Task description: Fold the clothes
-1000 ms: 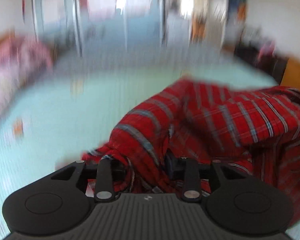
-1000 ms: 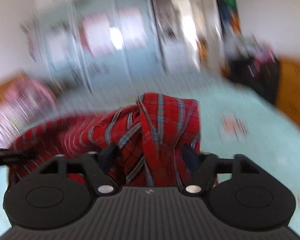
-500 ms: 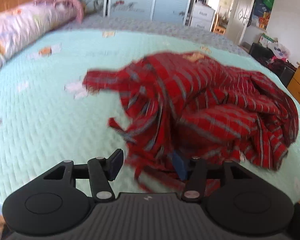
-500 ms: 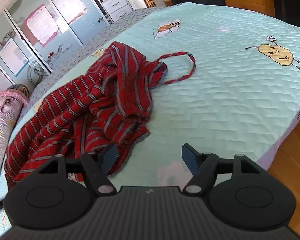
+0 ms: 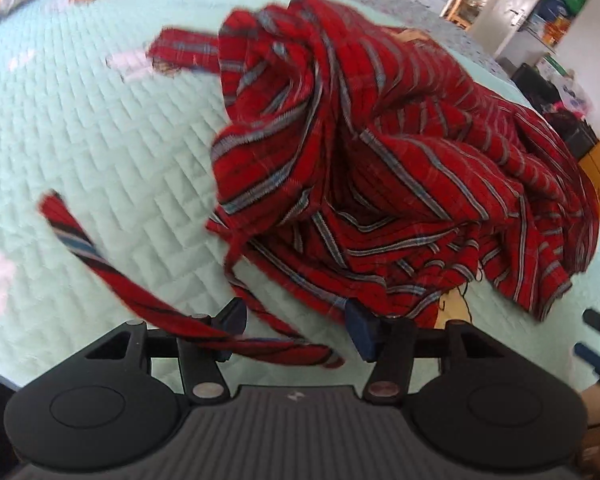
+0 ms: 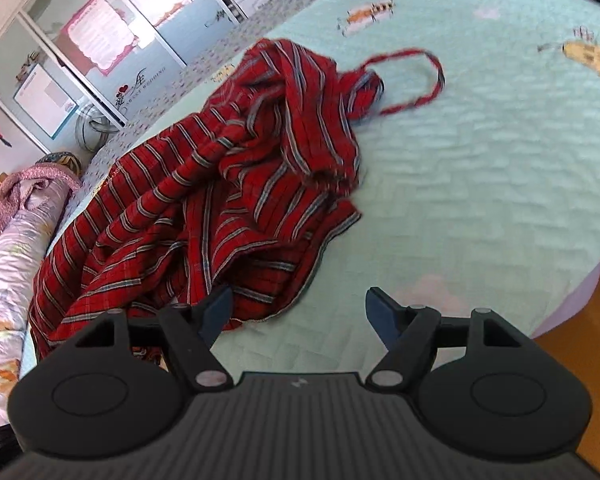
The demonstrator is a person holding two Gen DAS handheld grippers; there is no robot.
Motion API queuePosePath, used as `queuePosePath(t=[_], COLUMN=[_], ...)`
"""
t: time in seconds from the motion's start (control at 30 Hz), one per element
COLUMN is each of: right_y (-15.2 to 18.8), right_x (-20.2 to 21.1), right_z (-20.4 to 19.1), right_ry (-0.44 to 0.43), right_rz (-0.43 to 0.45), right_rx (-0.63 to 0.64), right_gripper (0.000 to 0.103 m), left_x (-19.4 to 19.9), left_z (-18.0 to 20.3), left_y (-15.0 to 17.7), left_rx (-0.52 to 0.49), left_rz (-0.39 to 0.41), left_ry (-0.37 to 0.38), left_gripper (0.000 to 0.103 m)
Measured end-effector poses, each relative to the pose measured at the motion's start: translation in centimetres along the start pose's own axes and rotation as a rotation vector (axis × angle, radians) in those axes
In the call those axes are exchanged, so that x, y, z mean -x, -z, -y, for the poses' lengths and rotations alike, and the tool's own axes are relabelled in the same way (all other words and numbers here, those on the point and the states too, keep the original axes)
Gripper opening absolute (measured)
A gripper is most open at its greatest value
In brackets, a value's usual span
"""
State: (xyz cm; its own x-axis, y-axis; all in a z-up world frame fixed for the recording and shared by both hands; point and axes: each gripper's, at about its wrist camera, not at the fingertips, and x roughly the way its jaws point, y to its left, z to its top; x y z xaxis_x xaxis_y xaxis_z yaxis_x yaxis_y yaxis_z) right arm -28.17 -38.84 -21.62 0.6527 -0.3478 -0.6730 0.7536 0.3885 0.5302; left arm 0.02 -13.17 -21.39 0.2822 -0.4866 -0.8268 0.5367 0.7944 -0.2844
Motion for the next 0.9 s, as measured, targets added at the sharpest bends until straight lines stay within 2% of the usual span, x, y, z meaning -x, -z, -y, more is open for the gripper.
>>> queuePosePath(t=[0.13,0.3,0.33,0.4,0.47,0.5,0.53,0.6,0.73,0.83,0.9], right_y=[-0.6,-1.1,-1.3,-1.5,-1.7,-1.7,-1.7,-1.6,-1.4,-0.8,-0.3], right_x=[-1.6,-3.7,-4.1,-5.0,-5.5,-5.5,-5.5,-4.2,1.7,6.3,7.9], right_z=[0.5,0.8,0.9,0.8,0.5,0.4,0.2,0.0,-1.2,-1.6,-0.8], right_ry=[-0.031,-0.090,-0.095,-0.088,-0.089,-0.103,-0.119,-0.141,-0.188,-0.201,-0.155], right_rz=[-0.041,-0.067,-0.069,-0.074,-0.081,-0.093,-0.106,-0.078,-0.014,-0.036,-0.094], right_rx=[-0.083,-0.202,-0.220,-0.231,-0.213,-0.204,-0.196,-0.179,-0.067,0.055,0.122], right_gripper=[0.074,0.075,0.075,0.074,0.060,0.034,0.013,0.009,0.007,0.008,0.015], left_x=[-1.5,-2.6,-2.9,-3.3,-3.1,-2.5,-1.8,0.4,6.9,10.6,12.1], left_z=[1.7,2.9,3.0,3.0,2.9,2.8,2.7,2.7,1.8,0.1,-1.8], left_y=[-0.4,-1.3,-1.4,-1.5,-1.7,-1.7,-1.7,-1.6,-1.3,-0.3,0.4], left_rx=[-0.029,0.002,0.006,0.013,0.024,0.025,0.024,-0.005,-0.094,-0.190,-0.204], left_rz=[-0.002,0.009,0.012,0.019,0.030,0.044,0.060,0.110,0.213,0.165,0.148], left_ry=[-0.003,0.051,0.054,0.059,0.079,0.094,0.107,0.138,0.194,0.234,0.209], left_gripper=[0.057,0.056,0.051,0.023,0.013,0.012,0.011,0.010,0.009,0.009,0.009])
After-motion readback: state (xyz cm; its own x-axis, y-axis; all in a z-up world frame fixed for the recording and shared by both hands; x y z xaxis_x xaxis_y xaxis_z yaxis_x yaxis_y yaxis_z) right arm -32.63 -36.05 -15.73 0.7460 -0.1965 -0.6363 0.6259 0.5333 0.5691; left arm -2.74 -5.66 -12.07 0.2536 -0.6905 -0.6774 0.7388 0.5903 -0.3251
